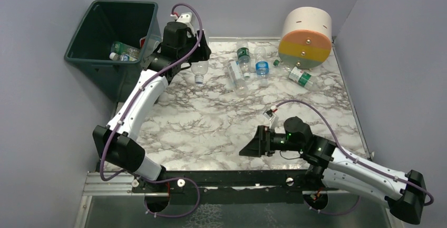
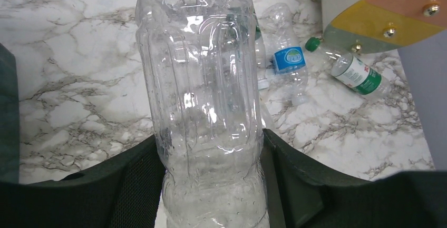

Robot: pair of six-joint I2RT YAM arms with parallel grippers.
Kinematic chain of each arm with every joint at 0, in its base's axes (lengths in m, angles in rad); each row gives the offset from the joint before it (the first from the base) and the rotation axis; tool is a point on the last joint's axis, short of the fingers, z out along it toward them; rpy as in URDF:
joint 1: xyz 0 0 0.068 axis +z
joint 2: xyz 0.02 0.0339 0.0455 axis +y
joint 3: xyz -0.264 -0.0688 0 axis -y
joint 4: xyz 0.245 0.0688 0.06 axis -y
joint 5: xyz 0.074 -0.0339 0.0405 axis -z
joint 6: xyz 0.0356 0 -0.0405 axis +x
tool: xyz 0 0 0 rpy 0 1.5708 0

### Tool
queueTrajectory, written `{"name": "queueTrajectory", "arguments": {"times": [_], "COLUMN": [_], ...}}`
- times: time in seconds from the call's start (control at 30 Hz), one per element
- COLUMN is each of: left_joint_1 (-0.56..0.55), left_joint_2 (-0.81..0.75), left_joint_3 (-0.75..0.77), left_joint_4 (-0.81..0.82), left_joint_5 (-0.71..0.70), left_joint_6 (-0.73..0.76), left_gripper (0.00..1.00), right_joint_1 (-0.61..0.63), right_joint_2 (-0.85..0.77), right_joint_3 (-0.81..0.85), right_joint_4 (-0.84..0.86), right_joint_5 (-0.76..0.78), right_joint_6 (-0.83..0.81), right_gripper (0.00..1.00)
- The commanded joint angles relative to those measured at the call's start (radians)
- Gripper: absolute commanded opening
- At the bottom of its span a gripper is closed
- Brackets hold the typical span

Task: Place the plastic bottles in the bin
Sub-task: Pick up the plastic bottle at the center of the board.

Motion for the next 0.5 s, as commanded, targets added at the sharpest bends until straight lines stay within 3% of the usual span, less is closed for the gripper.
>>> {"name": "queueTrajectory", "arguments": {"times": [0.0, 0.23, 0.47], "left_joint_1": [-0.002, 0.035, 0.217], "left_joint_2": [-0.047, -0.023, 0.054], "left_joint_3": [0.085, 0.246, 0.427], "left_joint_4": [-0.060, -0.113, -0.157], "left_joint_5": [0.012, 0.018, 0.135], "left_joint_6": [0.014, 0.044, 0.052], "left_gripper": [0.61, 0.62, 0.62], "right_joint_1": [0.007, 0.007, 0.006], "right_joint_2": [-0.051, -0.091, -0.109], "right_joint_3": [0.041, 0.047, 0.045], "right_joint_4": [-0.064, -0.099, -0.106], "right_joint_5": [0.014, 0.022, 0.027], "right_joint_6": [-0.005, -0.003, 0.005], "right_gripper": [0.88, 0.88, 0.88]}}
